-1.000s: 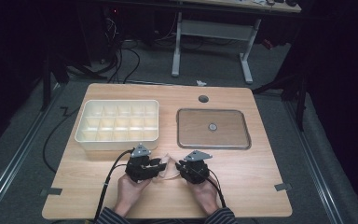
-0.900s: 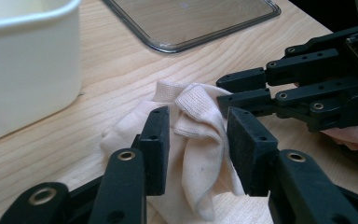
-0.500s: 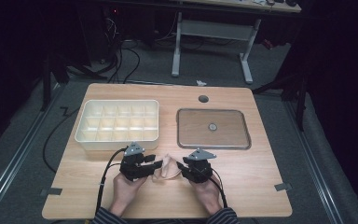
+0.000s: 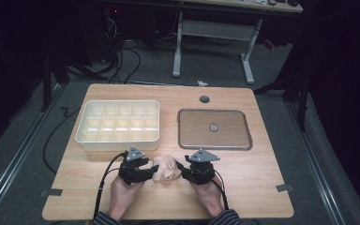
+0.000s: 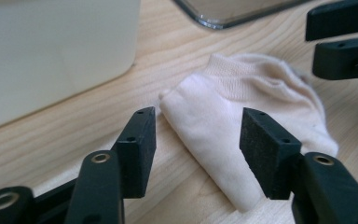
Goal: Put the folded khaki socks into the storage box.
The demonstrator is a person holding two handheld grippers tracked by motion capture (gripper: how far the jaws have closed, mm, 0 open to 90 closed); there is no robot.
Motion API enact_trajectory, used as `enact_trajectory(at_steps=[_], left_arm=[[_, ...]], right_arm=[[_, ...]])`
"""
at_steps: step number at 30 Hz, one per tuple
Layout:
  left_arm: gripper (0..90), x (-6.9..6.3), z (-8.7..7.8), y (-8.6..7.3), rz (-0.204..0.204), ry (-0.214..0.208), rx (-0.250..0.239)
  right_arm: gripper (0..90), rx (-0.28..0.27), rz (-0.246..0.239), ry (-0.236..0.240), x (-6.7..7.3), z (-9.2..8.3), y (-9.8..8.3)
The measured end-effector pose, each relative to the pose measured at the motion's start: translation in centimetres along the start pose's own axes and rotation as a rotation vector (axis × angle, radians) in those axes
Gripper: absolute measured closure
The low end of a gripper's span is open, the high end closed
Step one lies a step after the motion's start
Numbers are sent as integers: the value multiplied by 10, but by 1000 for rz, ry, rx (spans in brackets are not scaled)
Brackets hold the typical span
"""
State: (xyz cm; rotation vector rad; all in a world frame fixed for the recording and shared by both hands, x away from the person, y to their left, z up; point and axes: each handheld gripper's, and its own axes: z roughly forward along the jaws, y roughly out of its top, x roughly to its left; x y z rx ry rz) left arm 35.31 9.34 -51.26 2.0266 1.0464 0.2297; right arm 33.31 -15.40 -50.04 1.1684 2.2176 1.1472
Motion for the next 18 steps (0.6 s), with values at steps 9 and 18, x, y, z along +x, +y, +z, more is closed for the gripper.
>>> enact_trajectory(at_steps=[9, 18], left_arm=[[441, -6, 7, -5, 10, 33, 14], [443, -7, 13, -9, 22, 59, 34]], right_arm=[[461, 21, -54, 31, 16, 9, 7], [439, 83, -76, 13, 17, 23, 2]])
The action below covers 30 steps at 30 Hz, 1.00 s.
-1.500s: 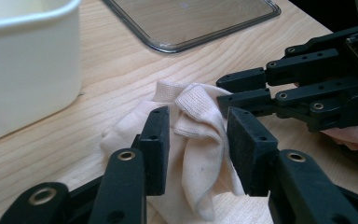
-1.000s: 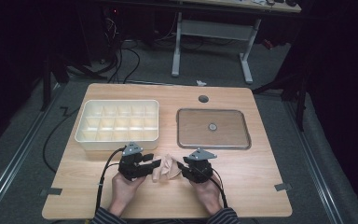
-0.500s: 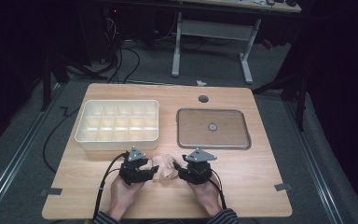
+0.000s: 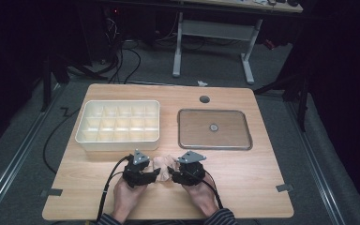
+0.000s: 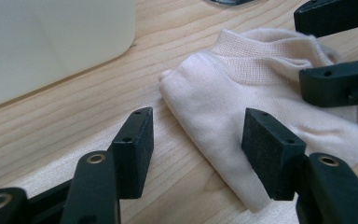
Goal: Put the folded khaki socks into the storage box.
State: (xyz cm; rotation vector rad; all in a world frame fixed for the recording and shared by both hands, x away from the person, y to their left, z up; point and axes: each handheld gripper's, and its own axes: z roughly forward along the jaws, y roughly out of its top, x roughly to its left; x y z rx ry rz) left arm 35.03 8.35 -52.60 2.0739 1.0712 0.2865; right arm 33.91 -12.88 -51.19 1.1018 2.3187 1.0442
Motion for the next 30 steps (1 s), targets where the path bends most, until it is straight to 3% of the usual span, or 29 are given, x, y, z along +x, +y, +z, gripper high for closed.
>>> enact_trajectory(at_steps=[3, 10, 19, 30], left_arm=[[447, -1, 1, -1, 22, 16, 7], [453, -2, 3, -2, 41, 21, 4], [449, 3, 4, -1, 56, 26, -10], [446, 6, 6, -1, 45, 19, -21]], right_arm=[[447, 18, 11, -25, -7, 3, -6], [481, 26, 50, -29, -20, 6, -12], [548, 11, 35, -18, -22, 10, -15], [585, 13, 29, -4, -22, 11, -15]])
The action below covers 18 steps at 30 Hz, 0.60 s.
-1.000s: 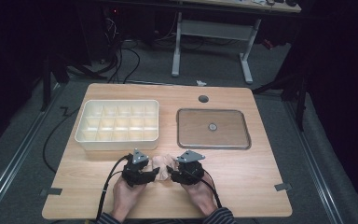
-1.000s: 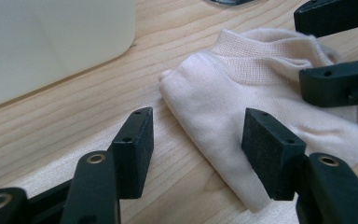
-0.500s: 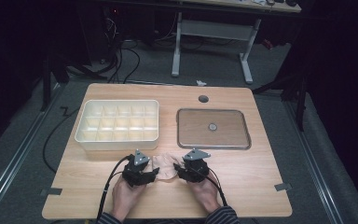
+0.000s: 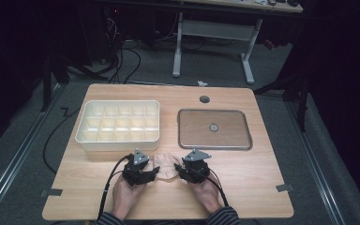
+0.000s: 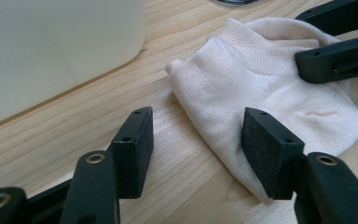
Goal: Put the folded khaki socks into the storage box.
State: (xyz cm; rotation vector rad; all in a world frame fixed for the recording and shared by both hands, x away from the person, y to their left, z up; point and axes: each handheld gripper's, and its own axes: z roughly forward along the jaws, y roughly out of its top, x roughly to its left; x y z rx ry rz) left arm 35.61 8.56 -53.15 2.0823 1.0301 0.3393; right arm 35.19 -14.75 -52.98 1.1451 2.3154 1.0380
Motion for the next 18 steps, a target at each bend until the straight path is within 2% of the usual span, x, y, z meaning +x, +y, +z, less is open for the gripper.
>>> enact_trajectory(at_steps=[1, 5, 8, 13, 17, 18], left_arm=[[446, 0, 0, 0, -2, -2, 0], [461, 2, -1, 2, -17, -10, 12], [466, 3, -1, 3, -23, -22, 23], [445, 6, -2, 4, -57, -38, 20], [439, 7, -8, 7, -58, -33, -14], [436, 9, -13, 11, -67, -35, -39]], right_arm=[[585, 0, 0, 0, 0, 0, 0], [684, 2, -1, 25, 2, 0, 0], [680, 2, 3, 32, 2, 0, 1], [586, -2, 17, 23, 1, -5, 2], [578, -28, 22, 16, 1, -14, 3], [594, -47, 31, 18, 0, -21, 4]])
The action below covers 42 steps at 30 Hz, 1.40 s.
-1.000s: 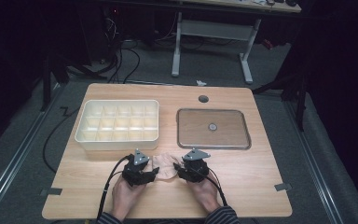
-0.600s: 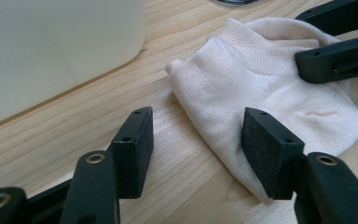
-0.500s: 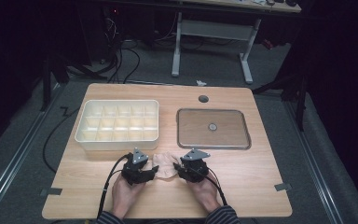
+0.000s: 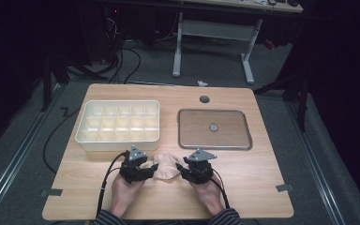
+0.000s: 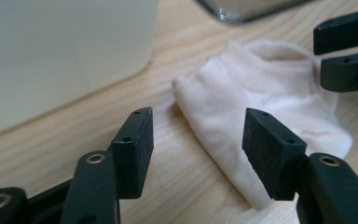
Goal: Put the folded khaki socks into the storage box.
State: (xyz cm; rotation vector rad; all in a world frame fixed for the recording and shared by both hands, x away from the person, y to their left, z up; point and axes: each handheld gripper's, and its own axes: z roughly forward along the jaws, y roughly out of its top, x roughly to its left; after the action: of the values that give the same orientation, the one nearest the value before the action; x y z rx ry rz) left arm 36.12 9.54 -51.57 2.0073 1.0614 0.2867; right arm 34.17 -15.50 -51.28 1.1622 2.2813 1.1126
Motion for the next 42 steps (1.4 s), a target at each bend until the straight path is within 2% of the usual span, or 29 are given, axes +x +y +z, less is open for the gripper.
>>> enact_trajectory(at_steps=[3, 5, 6, 10, 15, 18, 21, 26, 33, 42], left_arm=[[432, 4, -5, 7, -10, 3, -19], [431, 5, -6, 9, -12, 2, -21], [428, 7, -6, 12, -26, 0, -22], [423, 12, -5, 18, -46, -8, -12], [416, 14, -1, 23, -55, -17, -2], [416, 18, 4, 23, -87, -27, 4], [416, 19, 9, 22, -98, -27, 12], [416, 19, 10, 22, -106, -35, 5], [420, 18, 20, 21, -125, -49, 24], [434, 16, 28, 20, -112, -14, 58]], right_arm=[[670, -25, -4, 13, 1, -6, 1], [690, -36, -7, 19, 2, -8, 2], [718, -47, -14, 28, 4, -10, 2], [754, -46, -35, 46, 11, -9, 6], [768, -38, -53, 67, 18, -6, 11], [774, -32, -68, 82, 24, -2, 14], [778, -18, -80, 97, 30, 3, 15], [781, -3, -93, 102, 36, 10, 15], [786, 29, -103, 101, 40, 18, 11], [793, 65, -125, 85, 41, 25, 5]])
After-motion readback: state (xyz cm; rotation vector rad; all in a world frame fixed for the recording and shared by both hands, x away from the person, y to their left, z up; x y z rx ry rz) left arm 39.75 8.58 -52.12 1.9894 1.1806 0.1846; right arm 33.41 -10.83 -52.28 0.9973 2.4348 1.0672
